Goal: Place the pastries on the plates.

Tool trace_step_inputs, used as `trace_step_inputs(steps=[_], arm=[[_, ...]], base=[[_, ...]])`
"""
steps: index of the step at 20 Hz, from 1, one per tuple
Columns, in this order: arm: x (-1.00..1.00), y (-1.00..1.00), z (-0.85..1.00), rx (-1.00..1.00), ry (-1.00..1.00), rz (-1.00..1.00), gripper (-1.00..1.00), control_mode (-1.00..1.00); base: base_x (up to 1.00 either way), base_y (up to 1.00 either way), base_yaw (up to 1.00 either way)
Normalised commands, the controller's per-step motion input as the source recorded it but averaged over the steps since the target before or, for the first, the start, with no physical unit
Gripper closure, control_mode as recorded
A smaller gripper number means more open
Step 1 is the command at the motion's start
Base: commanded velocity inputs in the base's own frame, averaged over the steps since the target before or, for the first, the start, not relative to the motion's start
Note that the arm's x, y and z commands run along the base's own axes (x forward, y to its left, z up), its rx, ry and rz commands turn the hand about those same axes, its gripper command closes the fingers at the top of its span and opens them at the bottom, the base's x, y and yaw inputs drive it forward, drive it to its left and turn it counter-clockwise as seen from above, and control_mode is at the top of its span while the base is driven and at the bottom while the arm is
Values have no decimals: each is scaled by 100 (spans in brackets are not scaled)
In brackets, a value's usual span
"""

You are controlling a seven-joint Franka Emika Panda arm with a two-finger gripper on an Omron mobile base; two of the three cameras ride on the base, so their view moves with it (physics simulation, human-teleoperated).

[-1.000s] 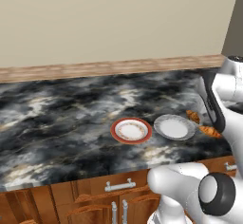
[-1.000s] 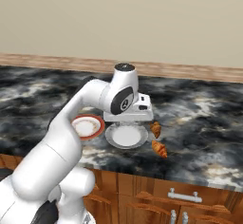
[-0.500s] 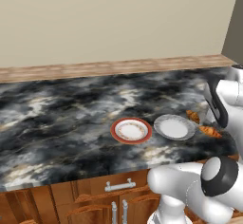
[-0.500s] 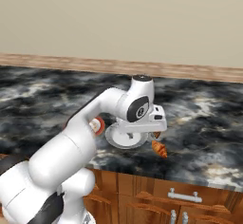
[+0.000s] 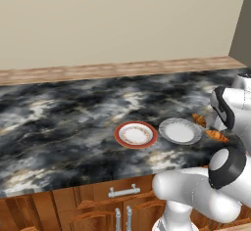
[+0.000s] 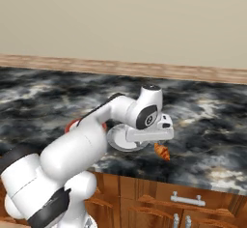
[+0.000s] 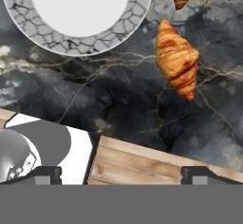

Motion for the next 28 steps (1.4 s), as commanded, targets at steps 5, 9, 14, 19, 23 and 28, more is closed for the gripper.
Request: trace_step_inputs(steps=[5, 9, 14, 19, 23, 28], arm=[[26, -2, -20, 0, 0, 0, -100, -100], [22, -19, -8, 0, 0, 2, -100, -100], [27, -24, -13, 0, 0, 1, -100, -100], [23, -11, -21, 0, 0, 2, -100, -100], [23, -5, -28, 0, 0, 3, -100, -100], [20, -8, -33, 0, 0, 3, -100, -100]], base=[[0, 0, 0], [0, 0, 0], [0, 0, 0], [0, 0, 0], [0, 0, 0], [0, 0, 0]])
